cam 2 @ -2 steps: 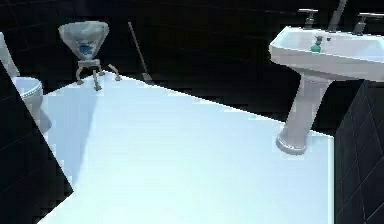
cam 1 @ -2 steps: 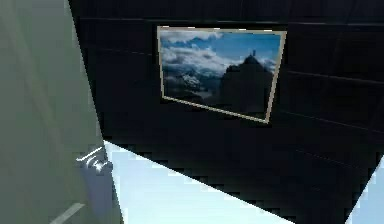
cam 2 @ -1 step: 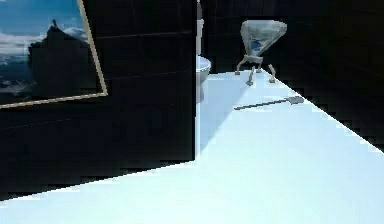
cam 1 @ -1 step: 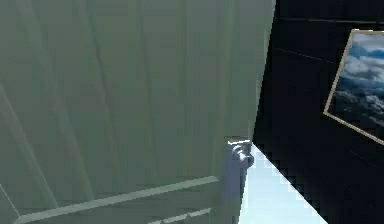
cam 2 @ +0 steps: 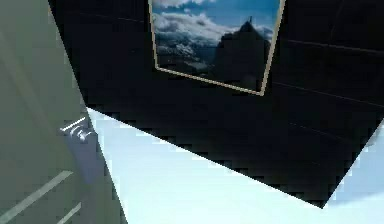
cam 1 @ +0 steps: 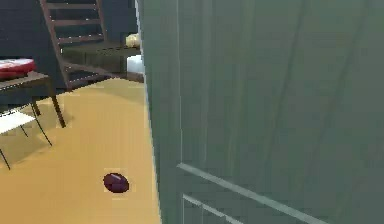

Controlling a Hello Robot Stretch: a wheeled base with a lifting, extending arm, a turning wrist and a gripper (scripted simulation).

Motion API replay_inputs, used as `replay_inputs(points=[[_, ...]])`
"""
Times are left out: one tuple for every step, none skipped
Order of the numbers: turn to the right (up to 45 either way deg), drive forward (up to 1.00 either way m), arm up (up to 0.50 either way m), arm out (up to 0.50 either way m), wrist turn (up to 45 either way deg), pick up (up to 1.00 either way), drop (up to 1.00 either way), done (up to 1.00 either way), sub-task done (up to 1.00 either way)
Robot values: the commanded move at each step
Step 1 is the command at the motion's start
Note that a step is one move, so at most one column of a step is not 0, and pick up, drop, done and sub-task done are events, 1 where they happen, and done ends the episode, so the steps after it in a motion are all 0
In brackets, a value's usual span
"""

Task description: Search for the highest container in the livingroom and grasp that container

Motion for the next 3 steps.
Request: replay_inputs(points=[[-45.0, 0.00, 0.00, 0.00, 0.0, 0.00, 0.00, 0.00, 0.00], [-12.0, 0.00, 0.00, 0.00, 0.0, 0.00, 0.00, 0.00, 0.00], [0.0, 0.60, 0.00, 0.00, 0.0, 0.00, 0.00, 0.00, 0.00]])
